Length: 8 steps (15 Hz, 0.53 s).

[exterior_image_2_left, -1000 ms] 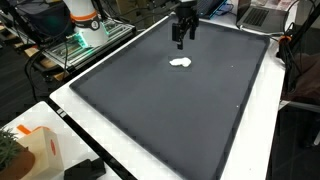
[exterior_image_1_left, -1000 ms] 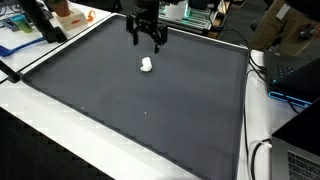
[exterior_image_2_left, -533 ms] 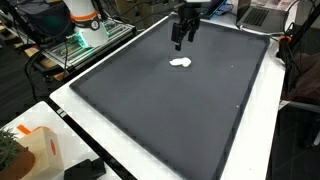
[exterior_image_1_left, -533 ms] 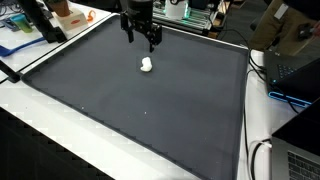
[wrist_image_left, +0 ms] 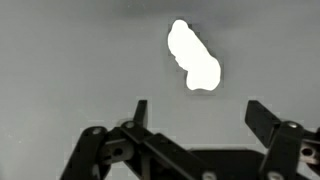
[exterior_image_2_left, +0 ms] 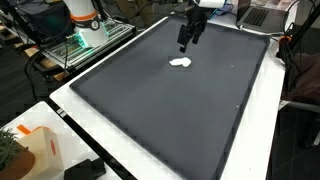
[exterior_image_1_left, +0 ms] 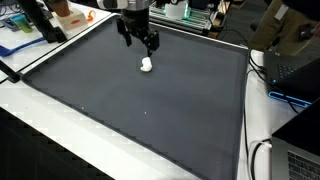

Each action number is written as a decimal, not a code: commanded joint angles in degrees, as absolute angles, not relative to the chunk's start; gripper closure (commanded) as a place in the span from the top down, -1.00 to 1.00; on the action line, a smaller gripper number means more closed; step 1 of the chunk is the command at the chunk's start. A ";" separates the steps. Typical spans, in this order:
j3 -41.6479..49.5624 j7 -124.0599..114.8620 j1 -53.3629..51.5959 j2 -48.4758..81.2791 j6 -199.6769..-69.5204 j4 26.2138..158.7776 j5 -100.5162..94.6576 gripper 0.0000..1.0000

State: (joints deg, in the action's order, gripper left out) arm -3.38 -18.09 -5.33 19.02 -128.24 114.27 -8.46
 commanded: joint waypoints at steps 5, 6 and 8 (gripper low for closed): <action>-2.74 -13.95 -5.86 21.14 -126.78 111.23 -3.85 1.00; -2.44 -16.07 -6.31 22.13 -125.56 109.78 -3.74 1.00; -2.37 -17.53 -6.54 23.05 -123.94 107.95 -3.26 1.00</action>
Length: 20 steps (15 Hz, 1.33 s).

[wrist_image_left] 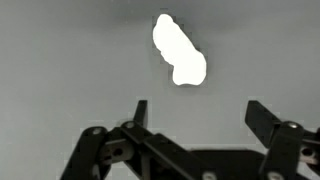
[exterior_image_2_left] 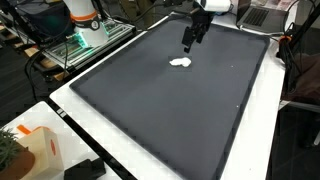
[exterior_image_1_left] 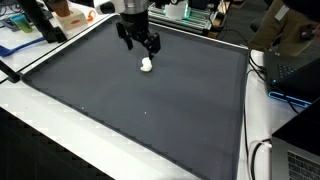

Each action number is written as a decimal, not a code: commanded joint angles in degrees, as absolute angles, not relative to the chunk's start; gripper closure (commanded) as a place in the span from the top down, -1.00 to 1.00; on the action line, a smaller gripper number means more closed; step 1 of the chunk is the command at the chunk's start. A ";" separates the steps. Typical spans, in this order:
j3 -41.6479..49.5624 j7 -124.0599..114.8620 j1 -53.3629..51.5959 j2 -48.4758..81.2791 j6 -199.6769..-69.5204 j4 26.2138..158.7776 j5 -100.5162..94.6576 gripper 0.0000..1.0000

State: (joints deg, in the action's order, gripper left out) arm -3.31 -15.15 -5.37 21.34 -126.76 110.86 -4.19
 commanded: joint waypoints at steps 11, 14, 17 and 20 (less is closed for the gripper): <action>-0.67 -24.10 -8.27 33.47 -107.64 89.71 -3.38 1.00; -0.62 -23.34 -7.85 36.67 -104.39 84.84 -2.56 1.00; -0.66 -22.74 -7.47 39.67 -101.93 80.45 -1.55 1.00; -0.62 -22.04 -7.13 42.37 -99.19 76.50 -0.66 1.00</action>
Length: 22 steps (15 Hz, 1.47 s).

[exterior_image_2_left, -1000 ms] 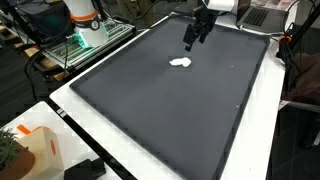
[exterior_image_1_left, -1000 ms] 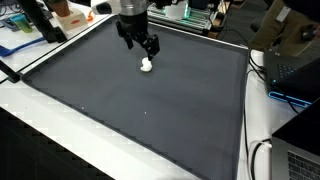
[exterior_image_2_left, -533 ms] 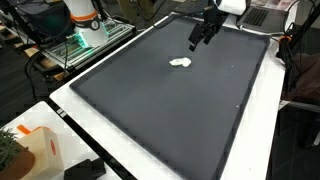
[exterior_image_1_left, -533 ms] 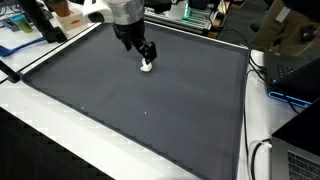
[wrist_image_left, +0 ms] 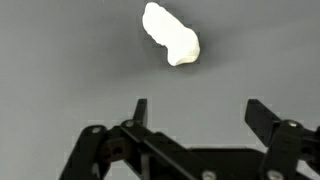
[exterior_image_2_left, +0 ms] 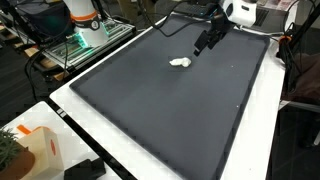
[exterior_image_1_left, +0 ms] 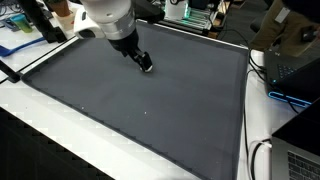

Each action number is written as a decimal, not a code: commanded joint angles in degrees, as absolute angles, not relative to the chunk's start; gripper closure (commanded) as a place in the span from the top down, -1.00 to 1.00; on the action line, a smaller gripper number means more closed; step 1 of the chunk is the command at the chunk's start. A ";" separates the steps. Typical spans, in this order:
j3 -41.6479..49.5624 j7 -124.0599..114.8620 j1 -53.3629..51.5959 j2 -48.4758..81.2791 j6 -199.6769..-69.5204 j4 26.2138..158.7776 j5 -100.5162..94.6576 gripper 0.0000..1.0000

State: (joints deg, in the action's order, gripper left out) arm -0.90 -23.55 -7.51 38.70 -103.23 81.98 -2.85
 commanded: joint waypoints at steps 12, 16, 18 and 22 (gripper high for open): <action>-0.24 -19.73 -6.19 50.81 -85.27 63.97 0.42 1.00; -0.40 -19.11 -5.90 52.45 -83.29 61.68 0.81 1.00; -0.77 -18.24 -5.09 53.09 -84.12 61.02 2.00 1.00; -0.38 -19.25 -2.84 54.53 -83.73 59.57 5.22 1.00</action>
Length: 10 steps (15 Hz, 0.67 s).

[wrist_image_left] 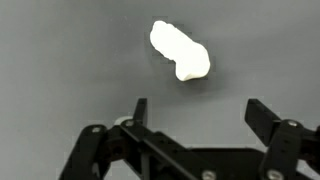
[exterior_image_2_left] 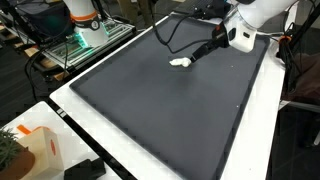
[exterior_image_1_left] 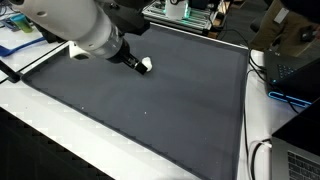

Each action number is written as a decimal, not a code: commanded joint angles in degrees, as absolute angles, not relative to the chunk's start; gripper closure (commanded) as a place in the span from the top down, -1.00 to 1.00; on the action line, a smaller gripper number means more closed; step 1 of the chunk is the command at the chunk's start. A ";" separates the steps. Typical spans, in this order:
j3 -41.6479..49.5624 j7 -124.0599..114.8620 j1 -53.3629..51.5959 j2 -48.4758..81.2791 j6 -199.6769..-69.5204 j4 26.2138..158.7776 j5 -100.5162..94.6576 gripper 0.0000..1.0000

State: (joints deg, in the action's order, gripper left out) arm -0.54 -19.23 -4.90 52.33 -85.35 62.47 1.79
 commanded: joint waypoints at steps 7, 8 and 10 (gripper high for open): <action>1.06 -21.96 0.41 53.18 -86.27 62.96 9.26 1.00; 1.19 -22.48 0.63 52.46 -87.15 64.27 9.77 1.00; 1.21 -23.49 1.09 51.21 -89.41 66.71 11.35 1.00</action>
State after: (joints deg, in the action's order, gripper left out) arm 0.95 -21.50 0.52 53.53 -86.15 62.09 8.34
